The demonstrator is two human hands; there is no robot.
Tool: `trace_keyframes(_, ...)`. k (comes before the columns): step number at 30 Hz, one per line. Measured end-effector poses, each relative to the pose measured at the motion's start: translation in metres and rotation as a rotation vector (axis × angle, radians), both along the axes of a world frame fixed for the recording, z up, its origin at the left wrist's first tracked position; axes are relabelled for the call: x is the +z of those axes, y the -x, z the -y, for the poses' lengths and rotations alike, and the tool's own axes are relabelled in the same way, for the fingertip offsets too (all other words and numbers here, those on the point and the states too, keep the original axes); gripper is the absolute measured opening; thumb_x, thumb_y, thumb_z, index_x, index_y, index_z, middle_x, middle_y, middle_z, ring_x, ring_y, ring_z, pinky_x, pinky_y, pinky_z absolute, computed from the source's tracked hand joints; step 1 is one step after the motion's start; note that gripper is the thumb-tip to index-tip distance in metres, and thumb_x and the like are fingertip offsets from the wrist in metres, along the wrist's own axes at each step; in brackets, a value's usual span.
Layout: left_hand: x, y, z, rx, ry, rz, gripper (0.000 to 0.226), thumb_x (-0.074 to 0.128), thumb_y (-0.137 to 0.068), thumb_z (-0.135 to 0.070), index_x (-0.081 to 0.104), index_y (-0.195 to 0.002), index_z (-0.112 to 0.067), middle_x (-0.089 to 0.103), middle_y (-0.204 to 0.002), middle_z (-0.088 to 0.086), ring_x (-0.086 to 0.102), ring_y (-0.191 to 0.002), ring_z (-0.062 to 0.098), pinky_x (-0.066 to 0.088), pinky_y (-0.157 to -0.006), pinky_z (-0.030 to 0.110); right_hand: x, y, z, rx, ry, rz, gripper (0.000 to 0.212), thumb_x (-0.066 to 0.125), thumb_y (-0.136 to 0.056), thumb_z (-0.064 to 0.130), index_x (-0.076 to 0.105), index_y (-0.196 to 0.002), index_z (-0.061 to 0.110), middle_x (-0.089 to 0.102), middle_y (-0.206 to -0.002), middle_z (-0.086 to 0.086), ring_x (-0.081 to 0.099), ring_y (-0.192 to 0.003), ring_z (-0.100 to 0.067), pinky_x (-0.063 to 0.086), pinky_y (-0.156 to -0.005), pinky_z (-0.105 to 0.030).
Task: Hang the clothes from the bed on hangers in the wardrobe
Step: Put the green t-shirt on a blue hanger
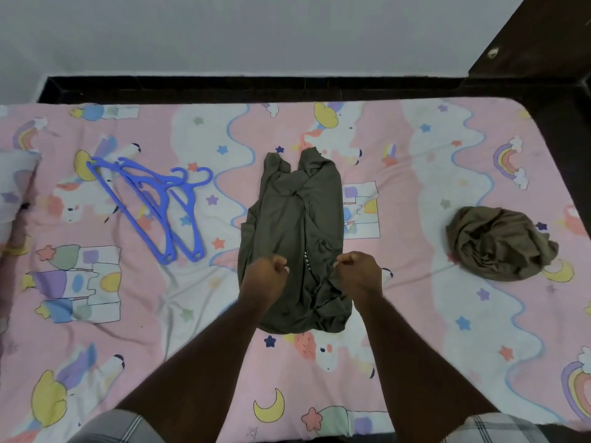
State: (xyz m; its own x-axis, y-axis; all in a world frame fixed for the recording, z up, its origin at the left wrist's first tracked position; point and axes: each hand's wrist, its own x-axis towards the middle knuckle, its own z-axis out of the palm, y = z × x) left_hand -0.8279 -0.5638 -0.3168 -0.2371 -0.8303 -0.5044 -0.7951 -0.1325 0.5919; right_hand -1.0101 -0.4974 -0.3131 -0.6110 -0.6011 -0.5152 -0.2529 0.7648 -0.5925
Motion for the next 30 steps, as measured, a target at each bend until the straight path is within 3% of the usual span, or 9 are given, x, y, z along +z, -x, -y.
trace_keyframes(7,-0.051,0.041,0.016,-0.025,-0.035,-0.040,0.025,0.059,-0.098,-0.023,0.071,-0.119,-0.015,0.073,-0.114,0.003,0.065,-0.106,0.017,0.039,-0.085,0.017,-0.065,0.038,0.036,0.004,-0.063,-0.024,0.025,0.066,-0.089,0.022,0.072,-0.111,0.011,0.072,-0.114,-0.007,0.064,-0.109,-0.030,0.046,-0.097,-0.031)
trace_keyframes(11,-0.078,0.055,0.017,-0.006,-0.055,-0.020,0.028,0.056,-0.100,-0.024,0.070,-0.123,-0.019,0.073,-0.114,-0.002,0.059,-0.092,0.003,0.036,-0.072,0.008,-0.097,0.044,0.055,0.056,-0.086,-0.035,0.028,0.067,-0.090,0.028,0.066,-0.110,0.008,0.070,-0.110,-0.010,0.062,-0.109,-0.033,0.042,-0.083,-0.029)
trace_keyframes(14,-0.090,0.063,0.018,0.024,-0.069,-0.007,0.029,0.056,-0.100,-0.023,0.069,-0.125,-0.018,0.072,-0.119,-0.002,0.064,-0.107,0.010,0.036,-0.081,0.012,-0.114,0.046,0.061,0.063,-0.103,-0.039,0.024,0.065,-0.090,0.021,0.066,-0.111,0.010,0.068,-0.113,-0.009,0.060,-0.110,-0.032,0.042,-0.085,-0.029)
trace_keyframes(16,-0.094,0.068,0.019,0.046,-0.065,0.004,0.029,0.055,-0.100,-0.022,0.070,-0.124,-0.018,0.072,-0.118,-0.002,0.063,-0.107,0.010,0.036,-0.081,0.012,-0.118,0.053,0.059,0.021,-0.098,-0.041,0.021,0.060,-0.089,0.014,0.069,-0.109,0.015,0.070,-0.114,-0.006,0.061,-0.110,-0.030,0.041,-0.084,-0.026)
trace_keyframes(19,-0.095,0.075,0.025,0.098,-0.052,0.017,0.027,0.057,-0.098,-0.018,0.072,-0.120,-0.018,0.074,-0.113,-0.001,0.064,-0.105,0.011,0.037,-0.081,0.013,-0.110,0.072,0.051,-0.184,0.015,-0.131,0.026,0.054,-0.088,0.008,0.073,-0.105,0.014,0.072,-0.106,-0.006,0.064,-0.101,-0.029,0.035,-0.076,-0.021)
trace_keyframes(23,-0.100,0.090,0.035,0.108,-0.045,0.041,0.025,0.059,-0.095,-0.023,0.073,-0.116,-0.022,0.075,-0.111,0.002,0.066,-0.109,0.022,0.048,-0.094,0.027,-0.100,0.103,0.027,-0.474,0.096,-0.204,0.028,0.052,-0.087,0.007,0.071,-0.107,0.012,0.071,-0.107,-0.009,0.064,-0.100,-0.031,0.042,-0.082,-0.025)
trace_keyframes(26,-0.100,0.106,0.042,0.084,-0.029,0.050,0.025,0.058,-0.093,-0.026,0.072,-0.114,-0.028,0.075,-0.110,0.004,0.067,-0.107,0.026,0.053,-0.094,0.037,-0.100,0.116,0.009,-0.510,0.080,-0.176,0.027,0.052,-0.088,0.006,0.070,-0.108,0.012,0.071,-0.106,-0.009,0.064,-0.097,-0.029,0.044,-0.083,-0.027)
trace_keyframes(30,-0.100,0.135,0.060,-0.032,0.036,0.033,0.031,0.054,-0.093,-0.010,0.072,-0.116,-0.019,0.073,-0.114,0.008,0.066,-0.109,0.029,0.051,-0.095,0.035,-0.101,0.125,0.001,-0.509,0.070,-0.039,0.026,0.061,-0.087,0.007,0.067,-0.111,0.015,0.067,-0.092,0.001,0.062,-0.090,-0.023,0.049,-0.082,-0.030)
